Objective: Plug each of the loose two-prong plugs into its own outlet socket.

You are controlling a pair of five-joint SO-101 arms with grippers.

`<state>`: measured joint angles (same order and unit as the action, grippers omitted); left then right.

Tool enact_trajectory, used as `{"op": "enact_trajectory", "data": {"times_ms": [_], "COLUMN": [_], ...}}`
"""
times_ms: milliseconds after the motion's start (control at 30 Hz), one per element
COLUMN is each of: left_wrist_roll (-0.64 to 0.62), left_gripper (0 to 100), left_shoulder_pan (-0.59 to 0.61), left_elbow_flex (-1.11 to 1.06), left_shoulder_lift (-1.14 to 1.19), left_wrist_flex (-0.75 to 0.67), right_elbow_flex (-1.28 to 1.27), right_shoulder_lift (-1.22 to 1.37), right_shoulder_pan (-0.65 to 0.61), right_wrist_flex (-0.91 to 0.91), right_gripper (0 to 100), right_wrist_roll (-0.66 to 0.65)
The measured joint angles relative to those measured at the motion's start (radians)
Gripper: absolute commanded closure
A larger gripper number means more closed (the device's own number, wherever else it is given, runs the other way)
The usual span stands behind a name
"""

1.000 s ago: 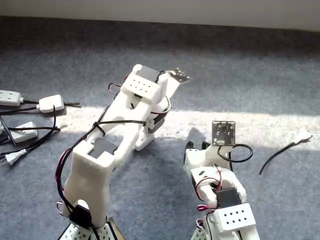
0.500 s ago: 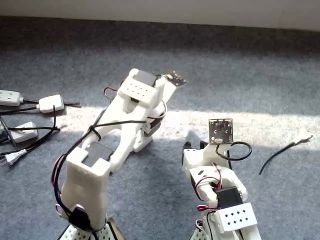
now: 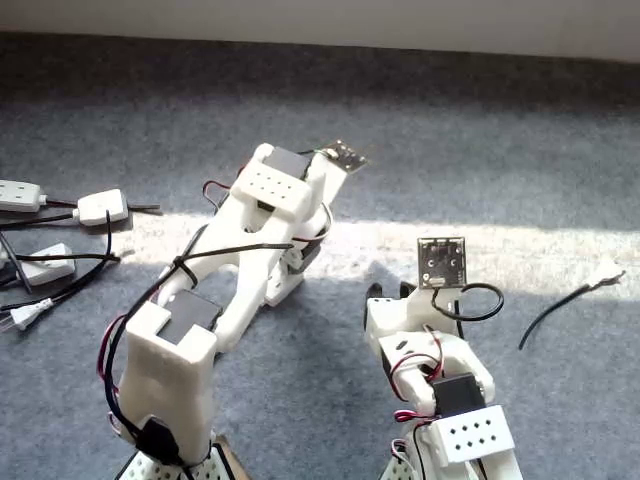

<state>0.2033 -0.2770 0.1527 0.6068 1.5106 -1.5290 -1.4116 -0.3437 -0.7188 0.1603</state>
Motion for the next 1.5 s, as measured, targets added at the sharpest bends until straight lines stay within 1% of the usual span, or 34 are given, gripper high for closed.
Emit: {"op": "enact_trajectory", "data": {"times_ms": [133,567,867,1167,1333,1500], "left_wrist_roll": [0.000,-0.003,-0.003,-0.003,-0.003,-0.003], "left_gripper": [89,88,88,88,81,81], "left_shoulder_pan": [0.000,0.025,0.032,0.029,0.028,0.028], "left_elbow_flex": [-0.002,0.020,-0.092,-0.120,-0.121,-0.121], "left_shoulder_lift": [-0.023,-0.267,-0.270,-0.270,-0.270,-0.270], "left_wrist_flex": [0.002,0.192,0.195,0.181,0.164,0.164], "right_elbow_flex": [0.000,-0.003,-0.023,-0.023,-0.023,-0.023], "right_shoulder_lift": [0.000,0.000,0.000,0.000,0.000,0.000], "right_shoulder_pan": [0.000,0.000,0.000,0.000,0.000,0.000], "right_wrist_flex": [0.003,0.032,0.034,0.034,0.034,0.034], "right_gripper": [84.6,84.6,84.6,84.6,84.6,84.6], "right_wrist_roll": [0.000,0.000,0.000,0.000,0.000,0.000]}}
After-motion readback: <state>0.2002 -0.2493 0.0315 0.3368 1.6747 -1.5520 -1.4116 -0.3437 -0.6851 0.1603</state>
